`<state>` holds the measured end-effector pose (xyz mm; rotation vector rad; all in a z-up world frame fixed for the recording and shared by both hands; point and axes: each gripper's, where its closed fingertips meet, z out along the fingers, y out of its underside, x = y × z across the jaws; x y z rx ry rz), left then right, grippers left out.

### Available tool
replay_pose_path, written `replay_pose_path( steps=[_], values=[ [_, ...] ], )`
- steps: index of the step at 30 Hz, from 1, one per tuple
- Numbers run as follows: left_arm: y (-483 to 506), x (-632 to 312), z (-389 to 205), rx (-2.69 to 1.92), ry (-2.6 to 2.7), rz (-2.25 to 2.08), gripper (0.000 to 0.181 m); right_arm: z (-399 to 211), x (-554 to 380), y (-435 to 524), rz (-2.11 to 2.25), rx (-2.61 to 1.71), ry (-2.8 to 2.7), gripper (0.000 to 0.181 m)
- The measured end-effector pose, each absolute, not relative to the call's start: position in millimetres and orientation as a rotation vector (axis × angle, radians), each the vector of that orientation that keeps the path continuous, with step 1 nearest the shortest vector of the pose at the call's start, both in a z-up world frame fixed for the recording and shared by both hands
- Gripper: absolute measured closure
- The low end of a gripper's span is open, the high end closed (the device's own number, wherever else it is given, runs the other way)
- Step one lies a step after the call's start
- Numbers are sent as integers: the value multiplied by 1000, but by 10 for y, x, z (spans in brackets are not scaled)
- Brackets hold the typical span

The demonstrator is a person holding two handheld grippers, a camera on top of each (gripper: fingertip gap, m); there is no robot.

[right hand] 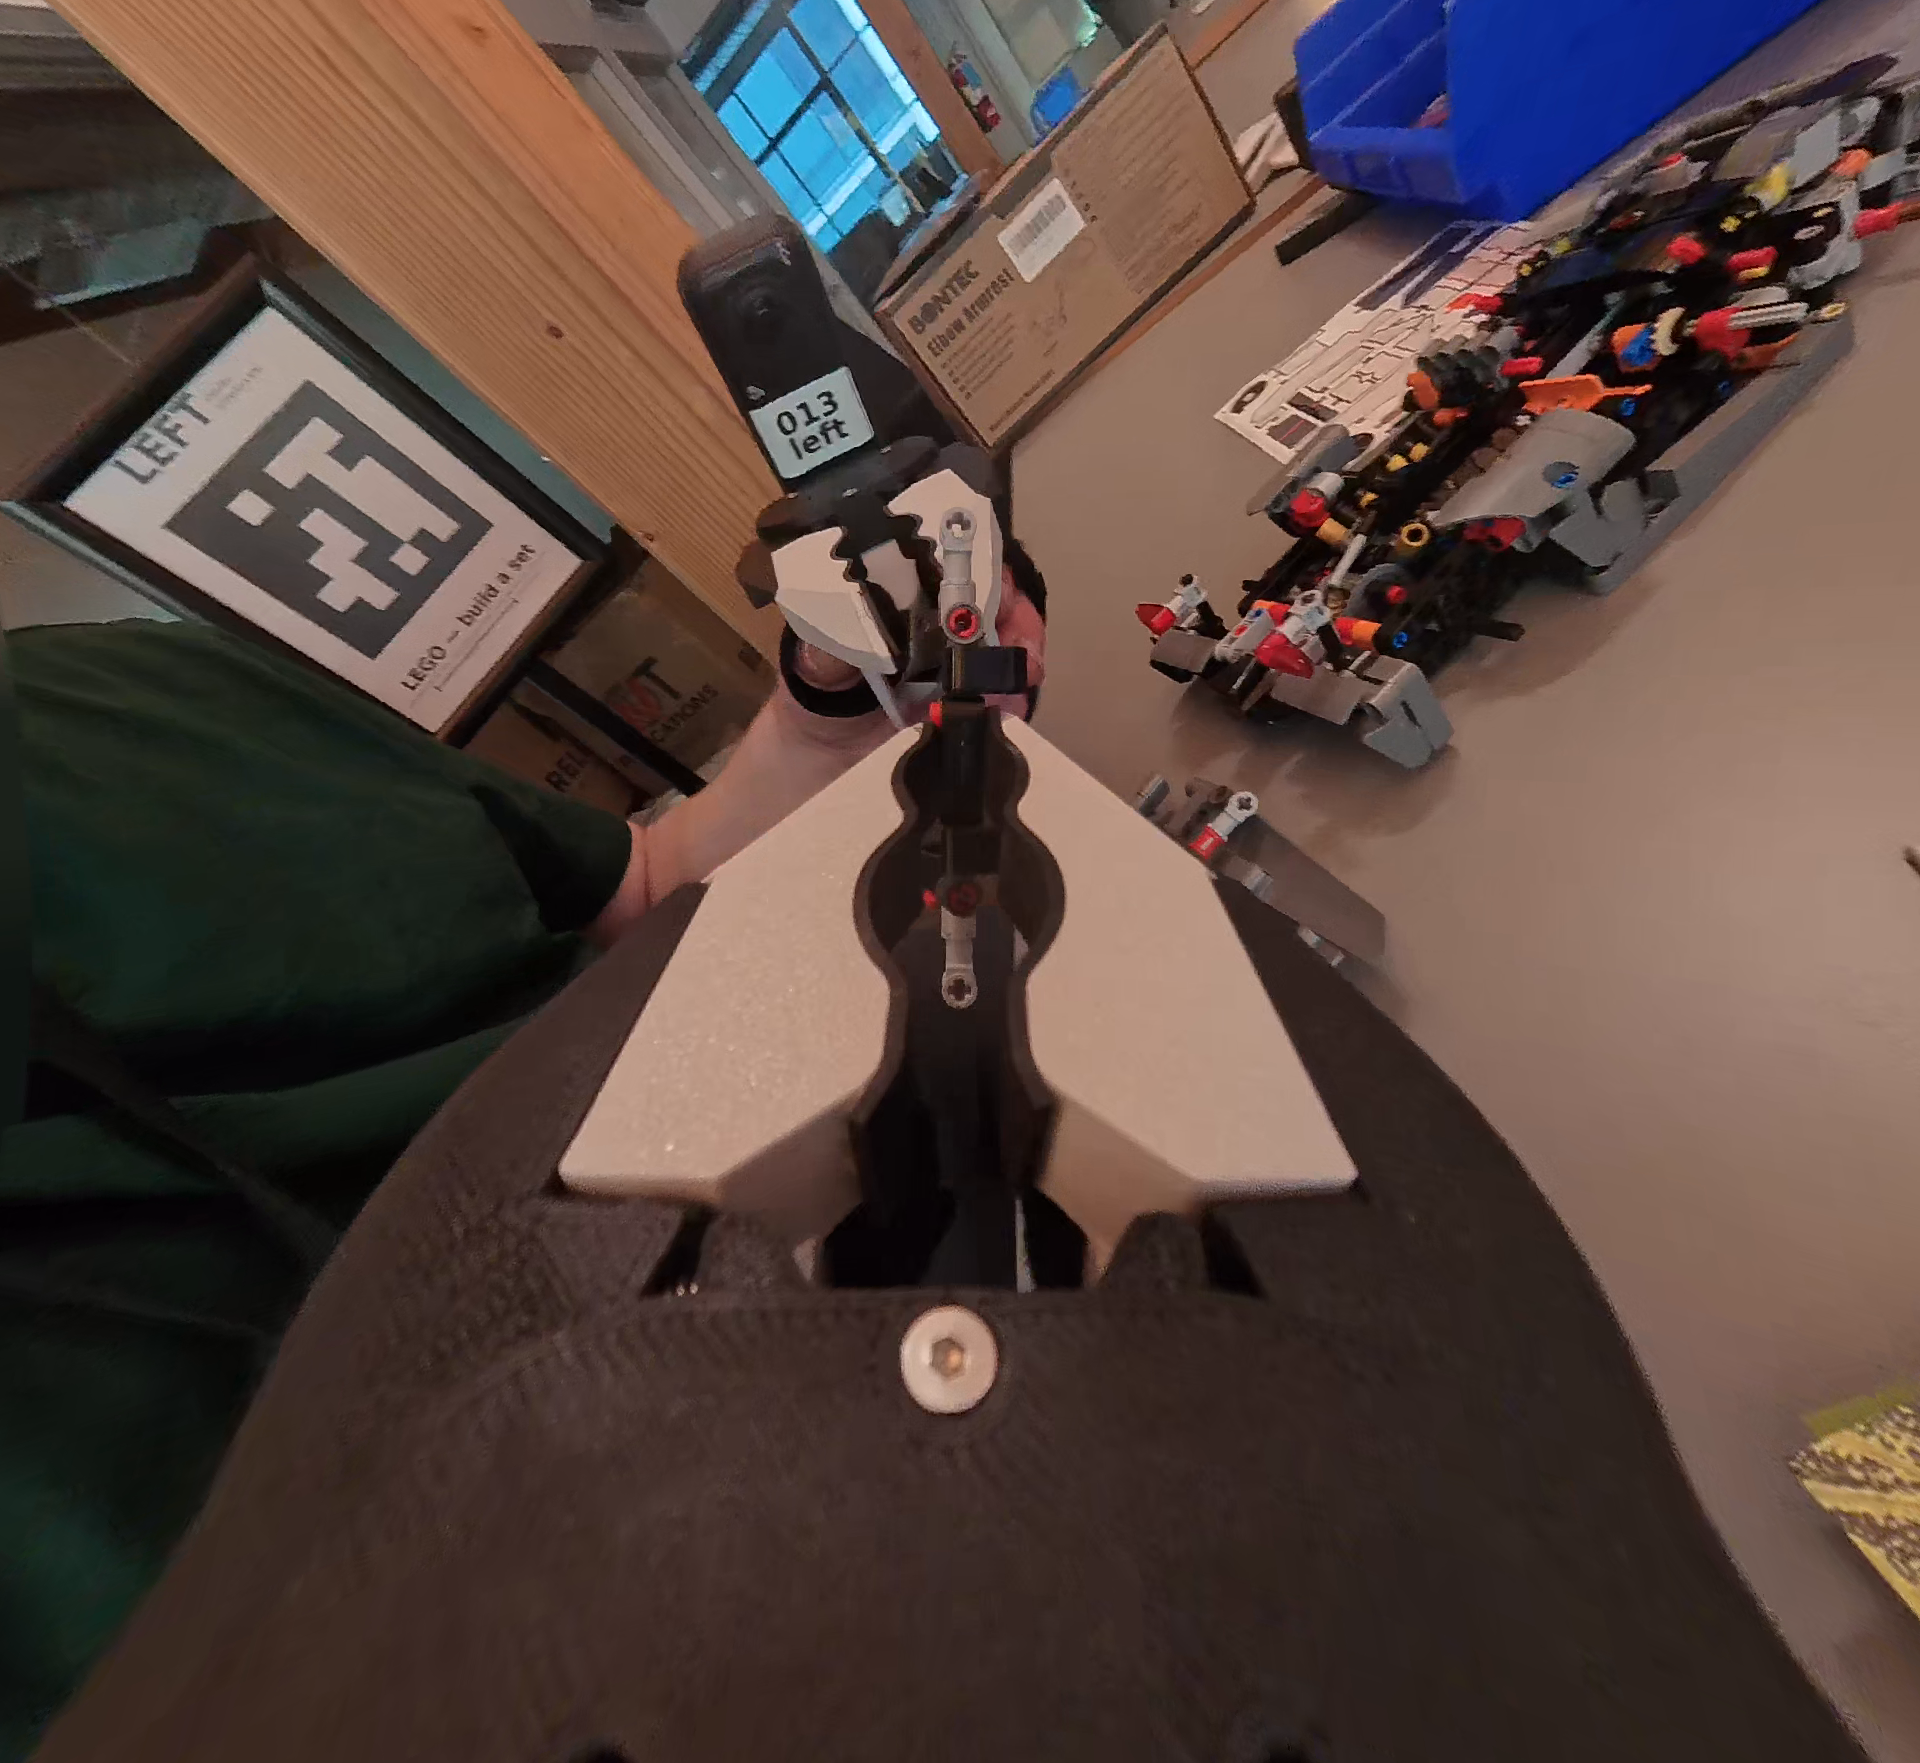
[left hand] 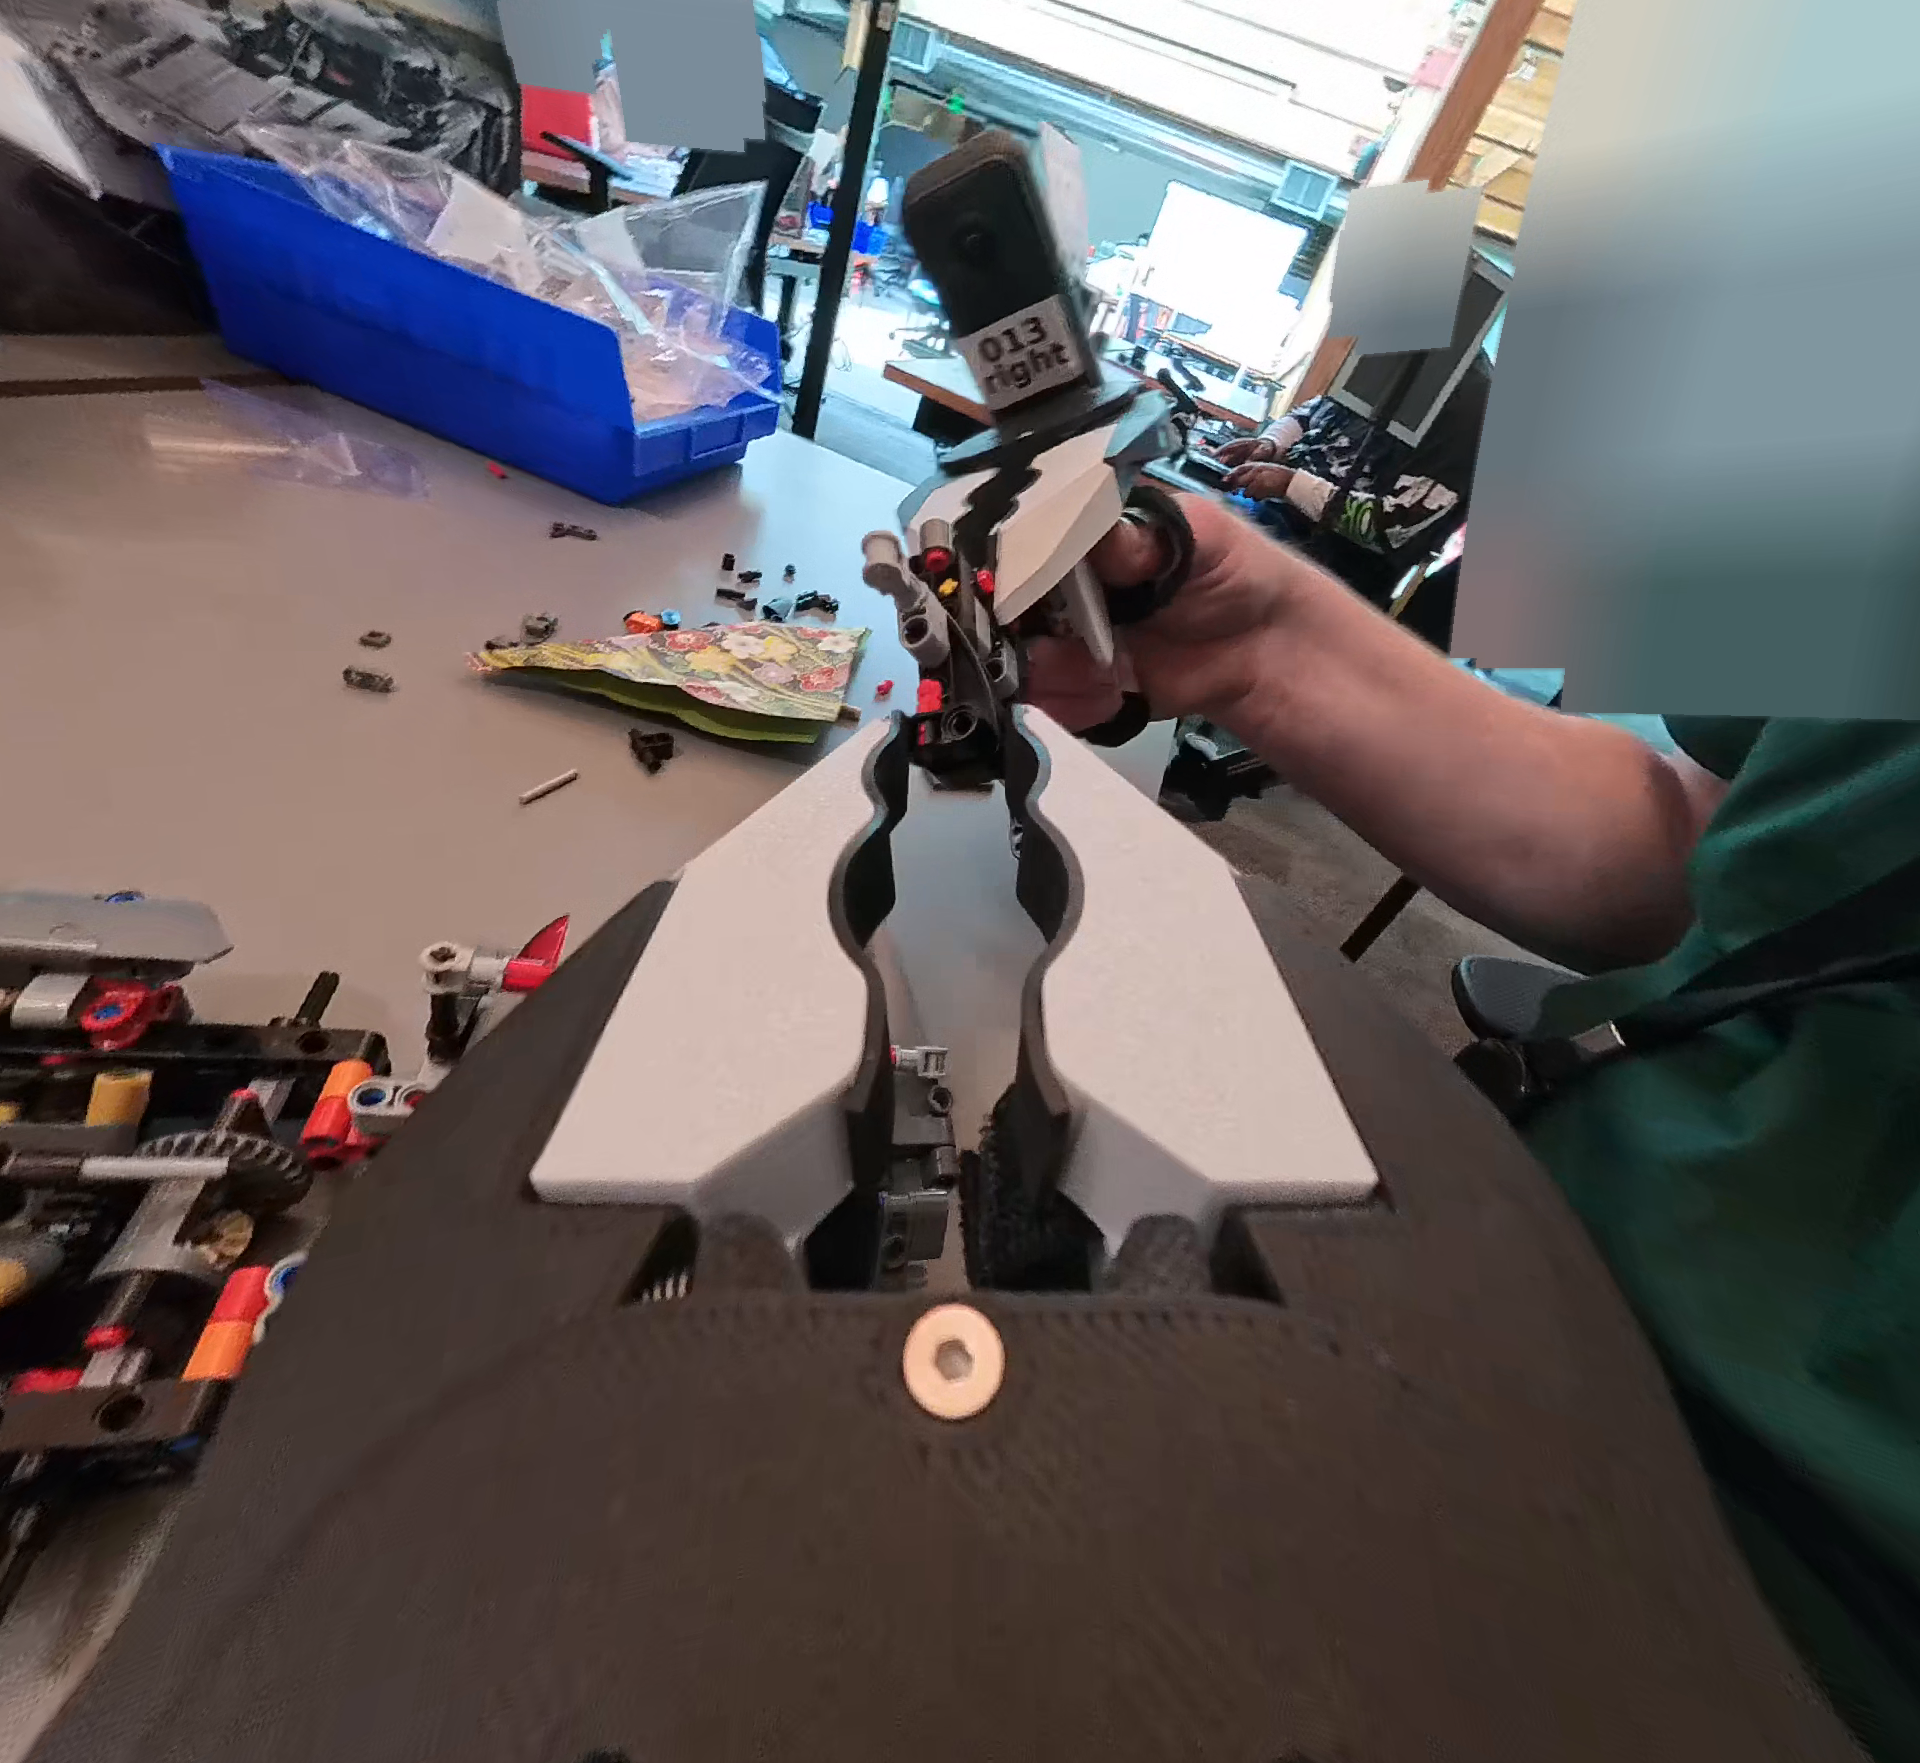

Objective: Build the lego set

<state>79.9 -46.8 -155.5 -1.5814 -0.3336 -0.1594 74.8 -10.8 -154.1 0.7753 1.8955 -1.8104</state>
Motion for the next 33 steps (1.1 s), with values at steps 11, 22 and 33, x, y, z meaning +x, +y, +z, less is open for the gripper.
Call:
replay_pose_path(
  steps=[11, 22, 33],
  values=[
    [-470, 705, -1690, -1564, -467, -232, 165, -1589, 714, -103, -1834, 849, 2074, 176],
    [-500, 798, -1441, -1435, -363, -365, 167, -1423, 808, -149, -1877, 732, 1922, 175],
    [-565, 744, -1674, -1585, -421, -289, 144, -1637, 690, -69, -1776, 915, 1933, 176]
  ],
)
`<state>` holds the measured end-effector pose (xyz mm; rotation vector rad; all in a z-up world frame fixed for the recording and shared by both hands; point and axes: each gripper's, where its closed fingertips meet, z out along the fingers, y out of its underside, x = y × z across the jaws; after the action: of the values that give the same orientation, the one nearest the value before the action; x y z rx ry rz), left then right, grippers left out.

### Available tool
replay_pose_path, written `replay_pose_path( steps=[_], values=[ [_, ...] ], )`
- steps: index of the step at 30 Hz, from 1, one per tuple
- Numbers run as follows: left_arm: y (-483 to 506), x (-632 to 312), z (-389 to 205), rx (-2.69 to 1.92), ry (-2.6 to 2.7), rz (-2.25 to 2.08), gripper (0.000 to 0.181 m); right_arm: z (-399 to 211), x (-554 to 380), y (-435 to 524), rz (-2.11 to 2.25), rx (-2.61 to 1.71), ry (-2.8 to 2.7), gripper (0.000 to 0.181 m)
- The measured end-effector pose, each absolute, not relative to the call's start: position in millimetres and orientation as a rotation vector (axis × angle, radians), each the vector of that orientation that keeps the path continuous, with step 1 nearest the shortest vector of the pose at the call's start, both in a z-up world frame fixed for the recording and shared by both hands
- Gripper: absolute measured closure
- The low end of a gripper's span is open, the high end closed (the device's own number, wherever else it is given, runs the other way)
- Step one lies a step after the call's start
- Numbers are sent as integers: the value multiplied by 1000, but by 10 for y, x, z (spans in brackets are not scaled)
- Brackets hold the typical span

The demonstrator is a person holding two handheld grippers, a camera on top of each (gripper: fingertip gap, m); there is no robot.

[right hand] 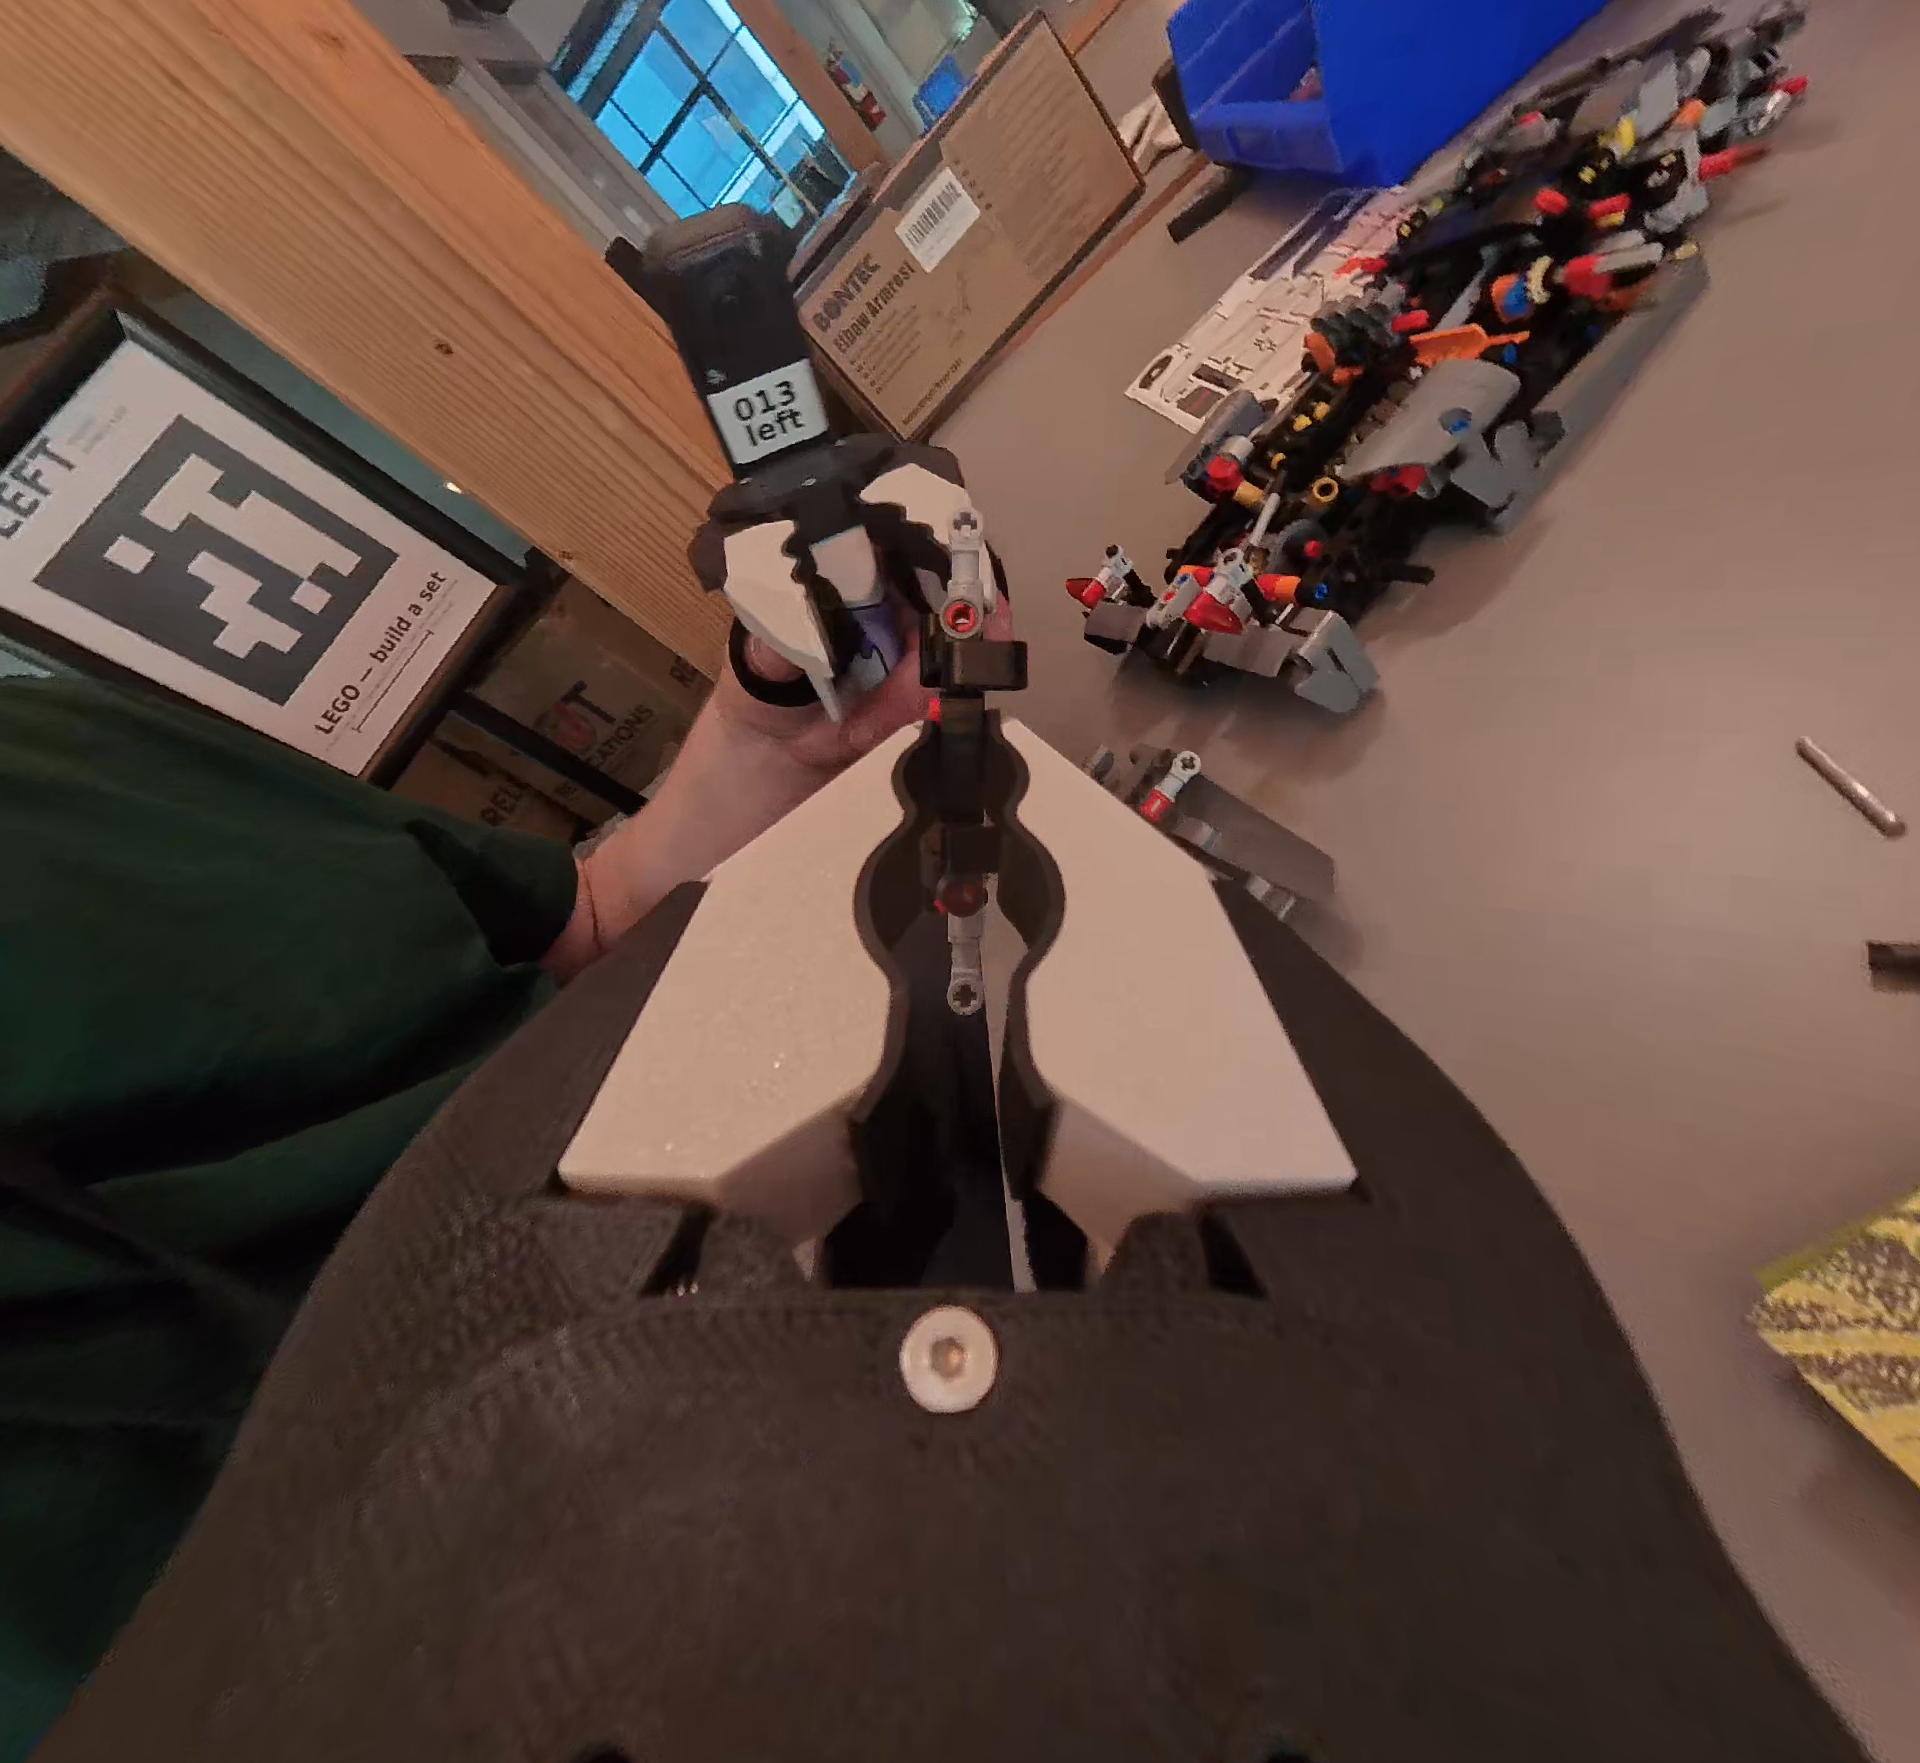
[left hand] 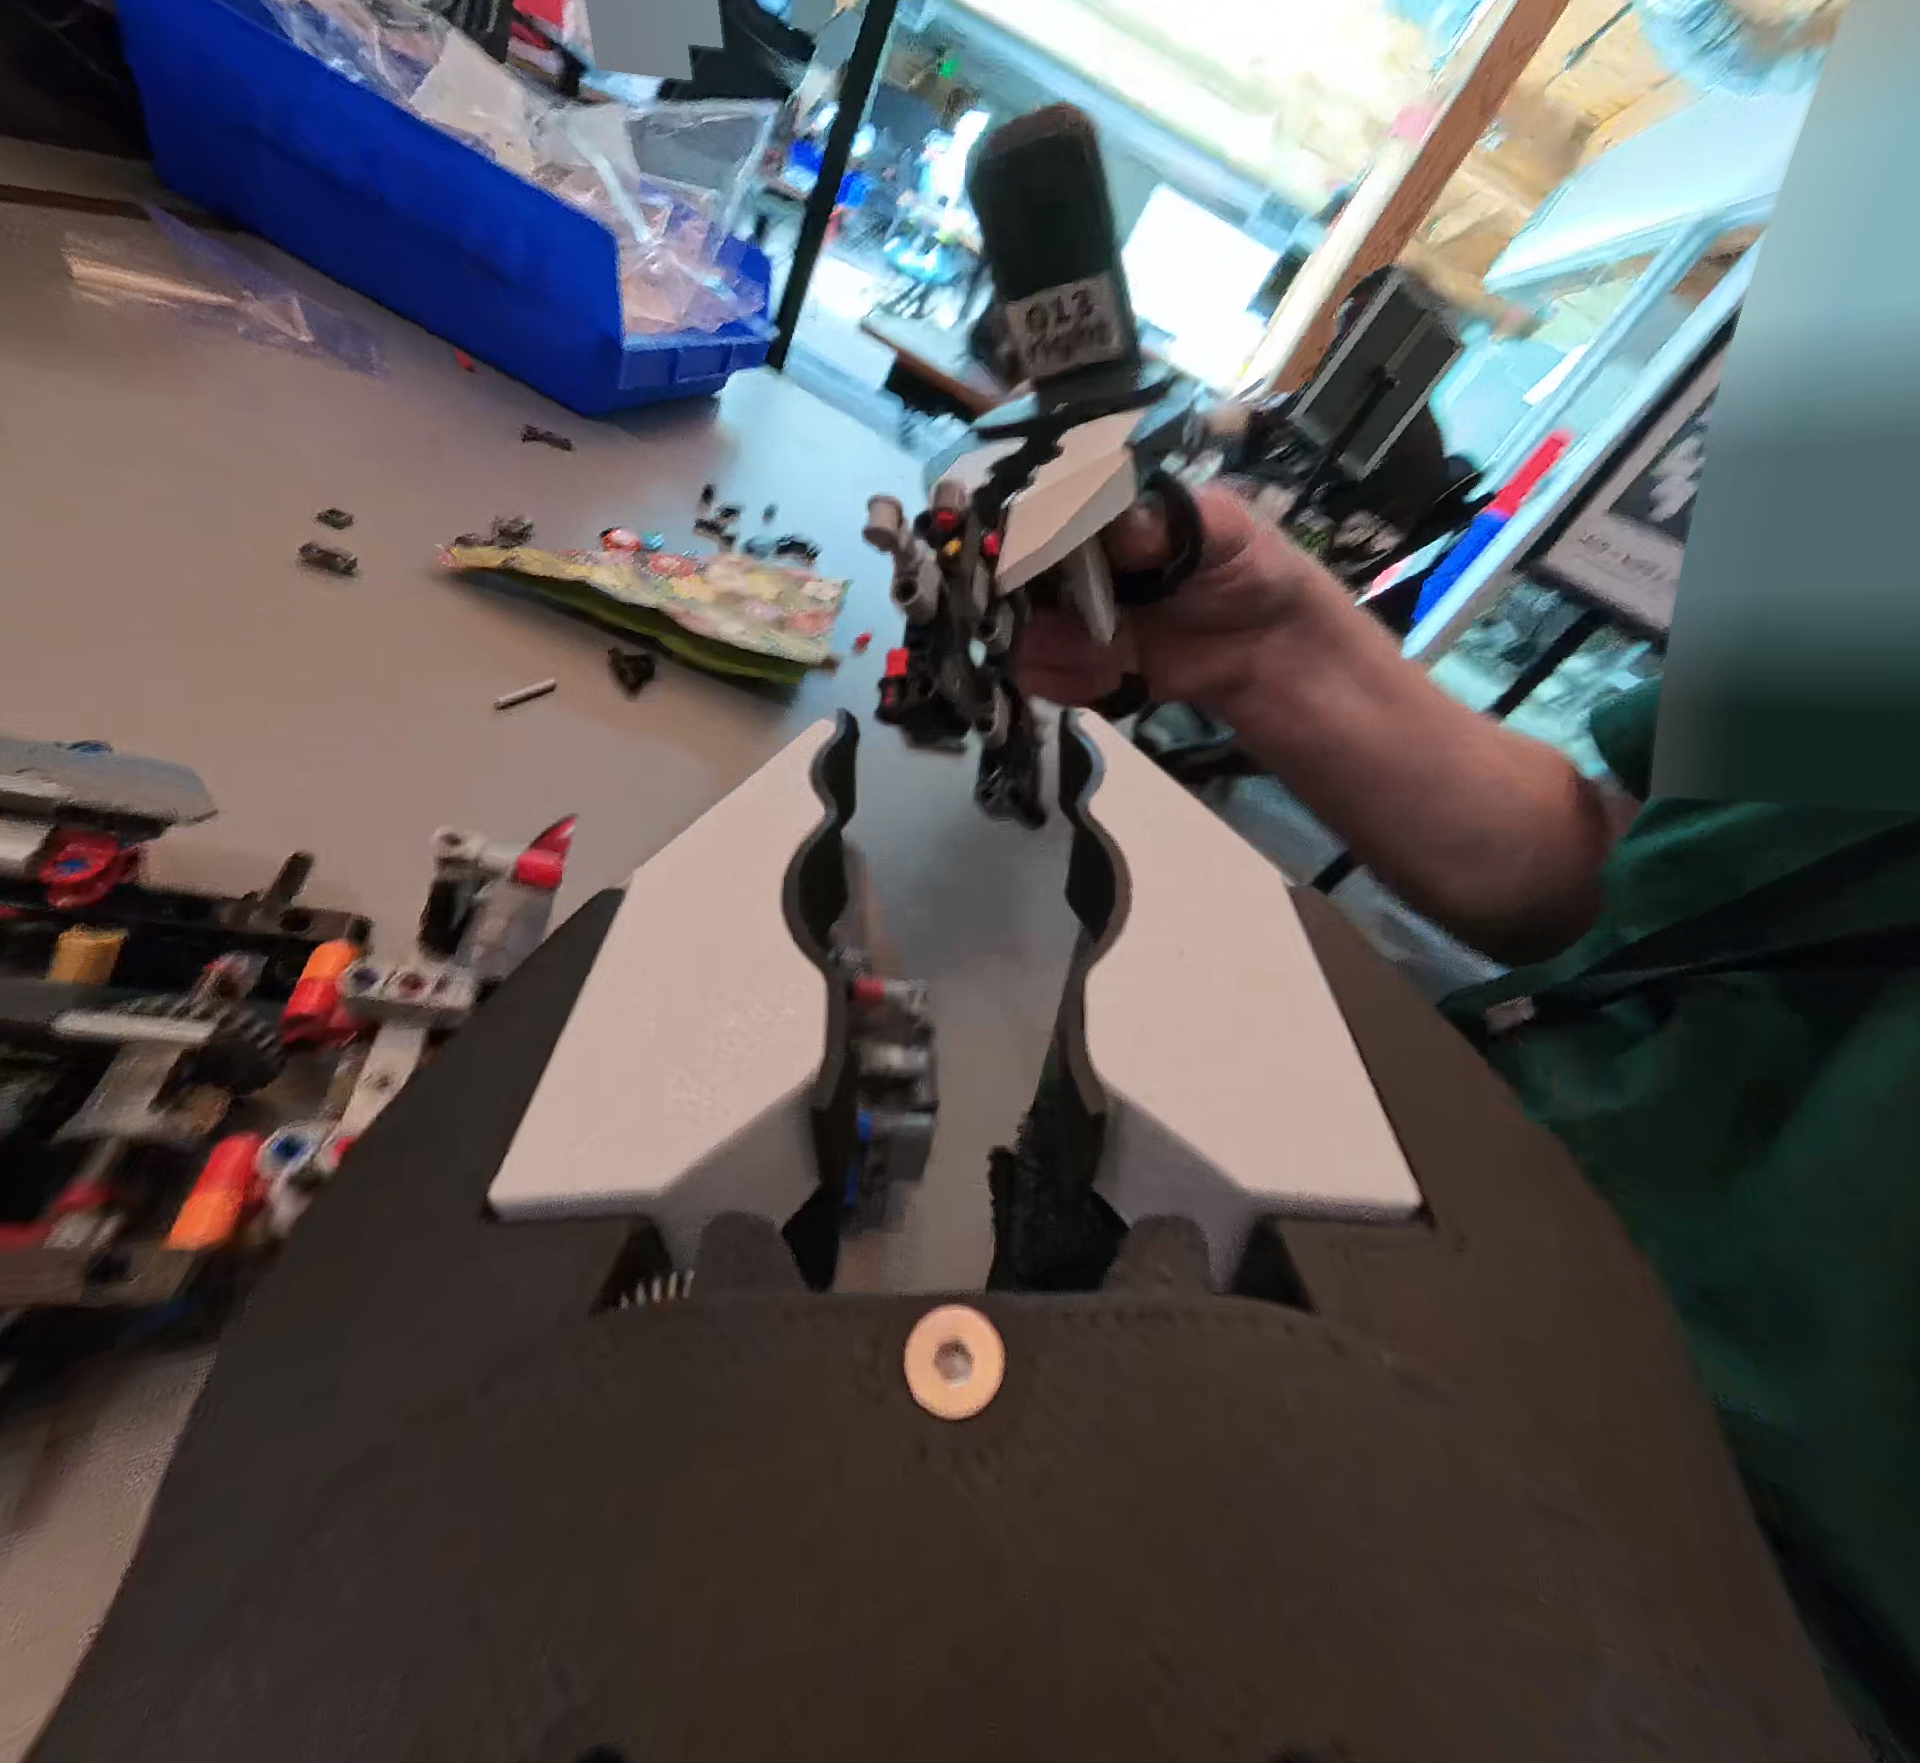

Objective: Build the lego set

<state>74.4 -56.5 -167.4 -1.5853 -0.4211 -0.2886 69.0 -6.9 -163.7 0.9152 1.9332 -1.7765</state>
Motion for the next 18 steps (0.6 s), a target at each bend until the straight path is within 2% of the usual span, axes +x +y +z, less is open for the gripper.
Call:
replay_pose_path(
  steps=[7, 10, 14, 18],
  values=[
    [-917, 754, -2450, -2030, -455, 113, 129, -1927, 657, 1, -1605, 1077, 2017, 176],
    [-935, 753, -2732, -2164, -474, 139, 121, -2075, 599, 23, -1511, 1162, 2139, 176],
    [-841, 834, -2712, -2155, -456, 97, 139, -2149, 547, 5, -1461, 1218, 2149, 176],
    [-738, 888, -2716, -2153, -473, 102, 139, -2223, 509, -2, -1415, 1247, 2158, 176]
  ],
)
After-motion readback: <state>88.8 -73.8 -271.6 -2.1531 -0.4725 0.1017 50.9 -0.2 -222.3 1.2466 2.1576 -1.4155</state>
